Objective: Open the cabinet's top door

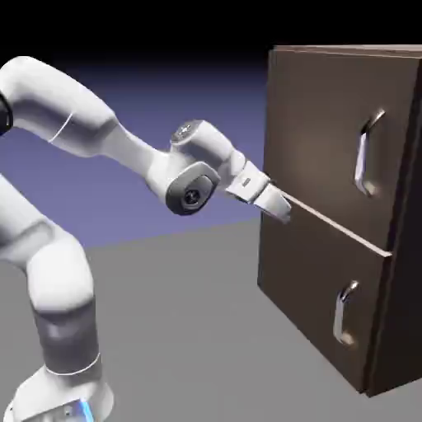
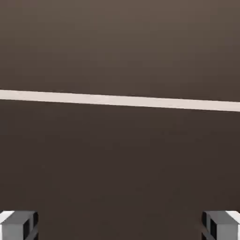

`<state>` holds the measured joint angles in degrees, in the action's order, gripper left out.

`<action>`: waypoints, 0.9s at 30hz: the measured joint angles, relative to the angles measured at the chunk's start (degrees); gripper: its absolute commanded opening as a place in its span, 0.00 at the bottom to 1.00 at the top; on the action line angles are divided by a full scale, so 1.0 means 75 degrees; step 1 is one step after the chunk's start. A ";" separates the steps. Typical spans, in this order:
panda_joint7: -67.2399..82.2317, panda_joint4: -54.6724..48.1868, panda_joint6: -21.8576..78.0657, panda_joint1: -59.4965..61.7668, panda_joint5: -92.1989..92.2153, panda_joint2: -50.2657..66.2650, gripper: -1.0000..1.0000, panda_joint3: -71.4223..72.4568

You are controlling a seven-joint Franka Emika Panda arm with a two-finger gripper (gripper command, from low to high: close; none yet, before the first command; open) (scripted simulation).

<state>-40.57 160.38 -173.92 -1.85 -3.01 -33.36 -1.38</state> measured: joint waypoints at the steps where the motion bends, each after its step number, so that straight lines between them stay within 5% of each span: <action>1: 0.0208 -0.0068 0.0010 -0.0128 -0.0332 -0.0078 0.50 -0.0153; 27: 0.5620 -0.1842 0.0274 -0.3456 -0.8970 -0.2093 0.50 -0.4131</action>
<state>1.57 146.57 -171.86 -27.77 -70.28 -49.05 -32.37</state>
